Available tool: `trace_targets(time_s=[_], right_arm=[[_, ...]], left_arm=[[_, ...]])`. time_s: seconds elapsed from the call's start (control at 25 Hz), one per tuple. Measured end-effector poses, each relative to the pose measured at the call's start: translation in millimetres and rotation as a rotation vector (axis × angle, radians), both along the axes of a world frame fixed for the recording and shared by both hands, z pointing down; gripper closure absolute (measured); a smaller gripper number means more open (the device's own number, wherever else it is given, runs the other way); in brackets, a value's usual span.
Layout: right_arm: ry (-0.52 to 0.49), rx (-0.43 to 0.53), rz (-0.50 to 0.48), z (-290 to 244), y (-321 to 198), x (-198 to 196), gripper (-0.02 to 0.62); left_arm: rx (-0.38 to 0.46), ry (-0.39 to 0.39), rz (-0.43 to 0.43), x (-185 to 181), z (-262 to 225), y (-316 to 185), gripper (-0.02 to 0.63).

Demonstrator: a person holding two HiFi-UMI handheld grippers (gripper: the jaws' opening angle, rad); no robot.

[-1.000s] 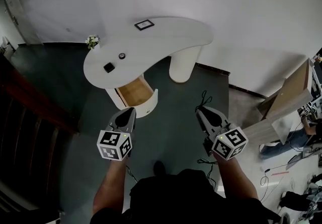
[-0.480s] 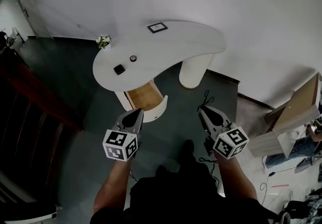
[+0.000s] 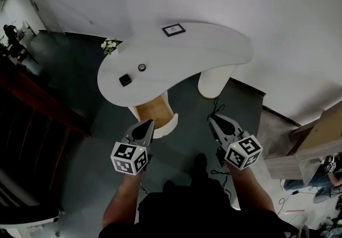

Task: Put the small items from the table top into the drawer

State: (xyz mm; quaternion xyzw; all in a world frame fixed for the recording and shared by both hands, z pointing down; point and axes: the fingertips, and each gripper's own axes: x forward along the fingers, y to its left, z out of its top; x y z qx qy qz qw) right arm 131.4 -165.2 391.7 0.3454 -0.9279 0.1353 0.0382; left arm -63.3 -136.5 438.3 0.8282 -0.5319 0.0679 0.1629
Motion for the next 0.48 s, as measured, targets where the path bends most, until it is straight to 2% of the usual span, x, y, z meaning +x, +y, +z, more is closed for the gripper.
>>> trace_targets(time_s=[0.24, 0.48], right_arm=[[-0.005, -0.037, -0.07, 11.6, -63.3, 23.8, 0.558], [-0.018, -0.069, -0.15, 19.5, -103.4, 39.3, 0.558]], left_arm=[[-0.036, -0.016, -0.055, 29.2, 6.2, -49.5, 0.595], [-0.061, -0.063, -0.126, 47.8, 7.0, -79.8, 0.595]])
